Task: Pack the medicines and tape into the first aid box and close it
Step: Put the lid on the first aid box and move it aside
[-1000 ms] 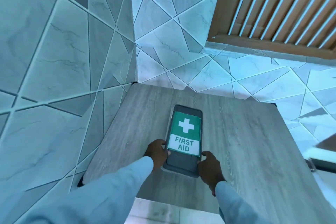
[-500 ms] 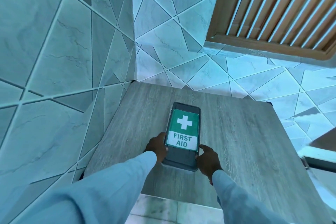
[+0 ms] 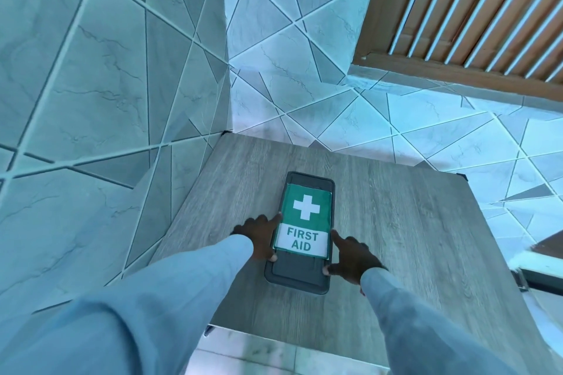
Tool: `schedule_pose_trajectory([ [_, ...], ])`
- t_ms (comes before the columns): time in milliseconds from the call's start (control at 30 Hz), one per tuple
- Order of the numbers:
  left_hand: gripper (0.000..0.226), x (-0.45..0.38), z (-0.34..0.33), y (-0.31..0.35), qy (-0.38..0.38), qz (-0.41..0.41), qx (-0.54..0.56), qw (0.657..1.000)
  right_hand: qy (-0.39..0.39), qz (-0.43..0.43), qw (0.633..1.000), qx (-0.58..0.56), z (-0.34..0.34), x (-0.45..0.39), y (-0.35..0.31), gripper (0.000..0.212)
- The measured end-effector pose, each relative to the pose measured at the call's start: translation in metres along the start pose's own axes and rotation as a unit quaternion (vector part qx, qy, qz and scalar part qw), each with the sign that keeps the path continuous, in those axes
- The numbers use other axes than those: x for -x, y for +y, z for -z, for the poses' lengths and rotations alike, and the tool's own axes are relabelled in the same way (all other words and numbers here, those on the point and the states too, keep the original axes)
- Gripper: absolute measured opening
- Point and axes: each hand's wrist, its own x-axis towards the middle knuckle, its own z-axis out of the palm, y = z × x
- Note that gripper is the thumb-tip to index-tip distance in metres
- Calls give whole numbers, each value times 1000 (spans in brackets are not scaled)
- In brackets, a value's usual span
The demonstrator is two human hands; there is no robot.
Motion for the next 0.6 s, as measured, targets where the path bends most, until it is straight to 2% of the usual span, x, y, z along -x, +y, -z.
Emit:
schedule_pose_trajectory([
  [67,112,-5,6,1,2,-17,-79,997,-7,13,998,59,6,-6,2,109],
  [133,117,-12,10,2,-1,-26,-114,993,-16,21,995,93,11,-13,4,115],
  [433,126,-32,16,-1,-26,-42,-154,987,-37,23,992,118,13,-43,12,138],
  [533,114,-34,26,10,-25,-46,-170,984,-48,29,989,133,14,-48,11,137],
  [600,100,-37,34,18,-22,-47,-188,981,-35,51,985,161,21,-49,8,128],
])
